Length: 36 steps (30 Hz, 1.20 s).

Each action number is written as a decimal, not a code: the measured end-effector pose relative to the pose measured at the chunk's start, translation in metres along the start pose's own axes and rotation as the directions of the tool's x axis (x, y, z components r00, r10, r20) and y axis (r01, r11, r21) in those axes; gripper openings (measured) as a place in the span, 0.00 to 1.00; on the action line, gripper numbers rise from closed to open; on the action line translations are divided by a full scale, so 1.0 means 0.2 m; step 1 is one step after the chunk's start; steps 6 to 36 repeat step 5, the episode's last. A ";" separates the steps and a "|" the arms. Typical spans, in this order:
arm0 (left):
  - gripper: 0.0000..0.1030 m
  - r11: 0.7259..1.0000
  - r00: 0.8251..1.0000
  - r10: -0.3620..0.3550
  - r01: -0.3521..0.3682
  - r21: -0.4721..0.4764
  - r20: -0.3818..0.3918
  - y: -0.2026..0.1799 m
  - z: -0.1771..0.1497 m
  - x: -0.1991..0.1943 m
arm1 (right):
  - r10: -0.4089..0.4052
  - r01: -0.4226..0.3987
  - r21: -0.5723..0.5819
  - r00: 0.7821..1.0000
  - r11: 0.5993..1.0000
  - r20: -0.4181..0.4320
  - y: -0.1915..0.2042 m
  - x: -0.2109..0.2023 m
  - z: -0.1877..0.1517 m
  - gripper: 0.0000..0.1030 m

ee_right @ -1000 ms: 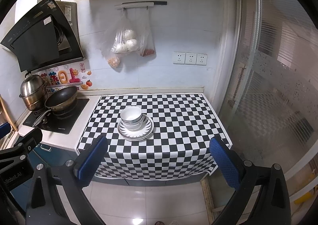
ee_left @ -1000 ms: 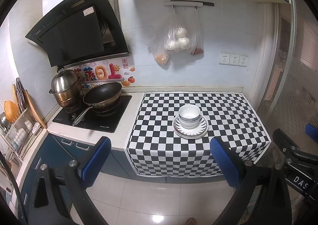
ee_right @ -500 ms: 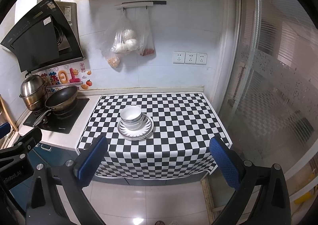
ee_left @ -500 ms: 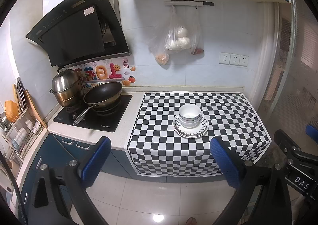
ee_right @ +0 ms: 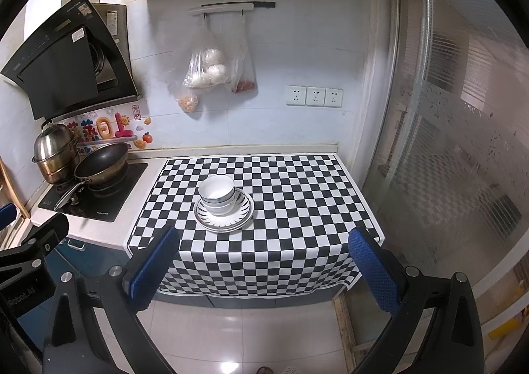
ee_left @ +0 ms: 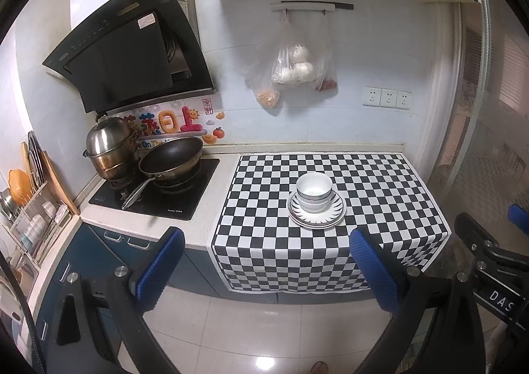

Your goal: Organize plates and bowls

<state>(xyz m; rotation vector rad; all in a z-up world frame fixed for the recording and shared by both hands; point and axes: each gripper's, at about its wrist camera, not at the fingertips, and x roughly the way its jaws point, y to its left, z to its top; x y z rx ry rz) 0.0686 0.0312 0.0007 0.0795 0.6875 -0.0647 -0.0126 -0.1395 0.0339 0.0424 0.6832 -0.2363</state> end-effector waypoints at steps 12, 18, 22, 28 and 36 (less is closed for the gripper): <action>0.99 1.000 1.000 0.001 -0.001 -0.005 0.007 0.00 0.00 -0.03 | 0.000 -0.001 -0.005 1.000 1.000 -0.005 -0.01 0.00 0.00 1.00; 0.99 1.000 1.000 0.001 -0.001 -0.005 0.007 0.00 0.00 -0.03 | 0.000 -0.001 -0.005 1.000 1.000 -0.005 -0.01 0.00 0.00 1.00; 0.99 1.000 1.000 0.001 -0.001 -0.005 0.007 0.00 0.00 -0.03 | 0.000 -0.001 -0.005 1.000 1.000 -0.005 -0.01 0.00 0.00 1.00; 0.99 1.000 1.000 0.001 -0.001 -0.005 0.007 0.00 0.00 -0.03 | 0.000 -0.001 -0.005 1.000 1.000 -0.005 -0.01 0.00 0.00 1.00; 0.99 1.000 1.000 0.001 -0.001 -0.005 0.007 0.00 0.00 -0.03 | 0.000 -0.001 -0.005 1.000 1.000 -0.005 -0.01 0.00 0.00 1.00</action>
